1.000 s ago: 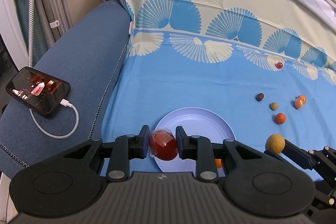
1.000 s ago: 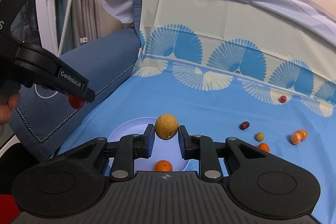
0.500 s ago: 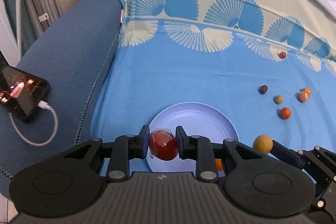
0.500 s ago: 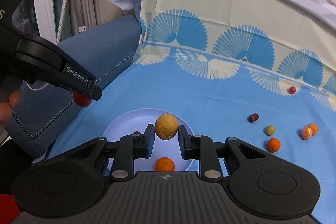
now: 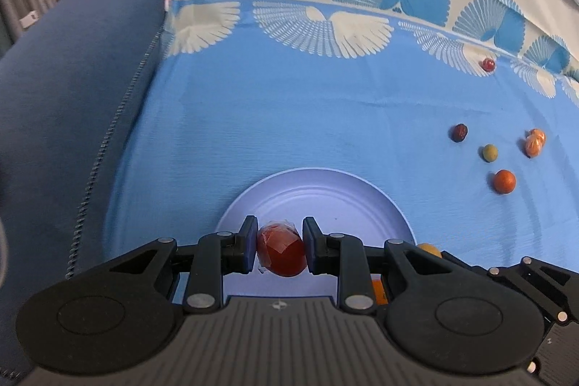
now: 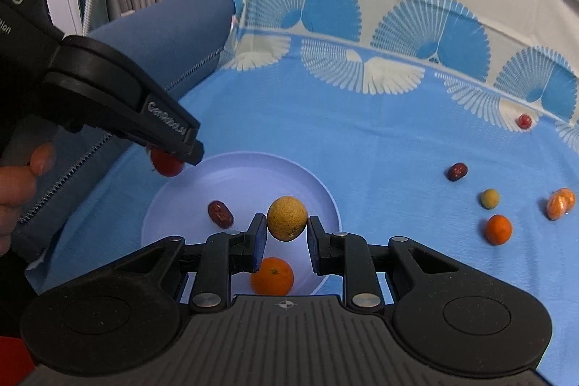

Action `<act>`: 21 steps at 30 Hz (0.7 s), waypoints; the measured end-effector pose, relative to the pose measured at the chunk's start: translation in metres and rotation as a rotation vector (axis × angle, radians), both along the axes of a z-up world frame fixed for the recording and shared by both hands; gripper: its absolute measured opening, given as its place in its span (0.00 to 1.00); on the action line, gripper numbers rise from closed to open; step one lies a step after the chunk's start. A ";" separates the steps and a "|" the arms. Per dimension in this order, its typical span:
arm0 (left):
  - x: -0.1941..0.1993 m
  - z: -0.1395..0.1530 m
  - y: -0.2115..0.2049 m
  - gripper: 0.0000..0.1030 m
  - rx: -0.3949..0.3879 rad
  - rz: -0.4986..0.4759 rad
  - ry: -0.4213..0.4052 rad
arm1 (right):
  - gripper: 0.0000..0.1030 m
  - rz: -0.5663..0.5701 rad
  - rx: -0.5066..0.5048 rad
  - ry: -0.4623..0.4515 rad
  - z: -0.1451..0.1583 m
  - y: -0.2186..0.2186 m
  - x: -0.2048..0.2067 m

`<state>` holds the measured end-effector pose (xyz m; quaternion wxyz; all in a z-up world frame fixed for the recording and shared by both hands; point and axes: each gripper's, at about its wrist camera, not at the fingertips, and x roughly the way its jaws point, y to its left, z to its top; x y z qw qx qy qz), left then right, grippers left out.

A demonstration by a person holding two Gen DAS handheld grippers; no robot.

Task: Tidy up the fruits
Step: 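Carry the red fruit and yellow fruit over the plate with both tools, then open both tools to release the red and yellow fruits onto the plate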

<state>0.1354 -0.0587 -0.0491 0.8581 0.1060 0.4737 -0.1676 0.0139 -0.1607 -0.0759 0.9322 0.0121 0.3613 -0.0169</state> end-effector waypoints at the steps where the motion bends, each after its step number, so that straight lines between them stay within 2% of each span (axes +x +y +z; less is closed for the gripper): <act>1: 0.003 -0.004 -0.002 0.28 0.002 -0.007 0.005 | 0.25 0.001 0.001 0.008 -0.003 -0.001 0.004; 8: 0.020 -0.029 -0.013 0.29 0.040 -0.027 0.023 | 0.25 0.004 0.012 0.043 -0.025 -0.009 0.027; 10: 0.022 -0.031 -0.013 0.42 0.028 -0.046 0.028 | 0.25 0.011 0.010 0.048 -0.029 -0.010 0.031; 11: 0.022 -0.030 -0.012 0.71 0.020 -0.060 0.028 | 0.26 0.016 0.012 0.050 -0.030 -0.011 0.033; 12: 0.020 -0.026 -0.011 0.96 0.015 -0.061 0.009 | 0.30 0.021 0.014 0.052 -0.031 -0.011 0.035; 13: 0.016 -0.021 -0.008 1.00 0.007 -0.059 -0.030 | 0.48 0.023 0.012 0.055 -0.031 -0.011 0.036; 14: 0.009 -0.015 -0.005 1.00 0.003 -0.067 -0.079 | 0.69 0.018 0.006 0.058 -0.030 -0.011 0.035; 16: 0.000 -0.008 -0.003 1.00 0.049 -0.104 -0.112 | 0.83 0.003 -0.003 0.053 -0.026 -0.009 0.028; 18: -0.011 -0.004 0.002 1.00 0.104 -0.100 -0.124 | 0.85 -0.005 -0.006 0.059 -0.022 -0.008 0.015; 21: -0.031 0.003 0.016 1.00 0.136 -0.067 -0.097 | 0.88 0.007 0.009 0.089 -0.016 -0.003 -0.012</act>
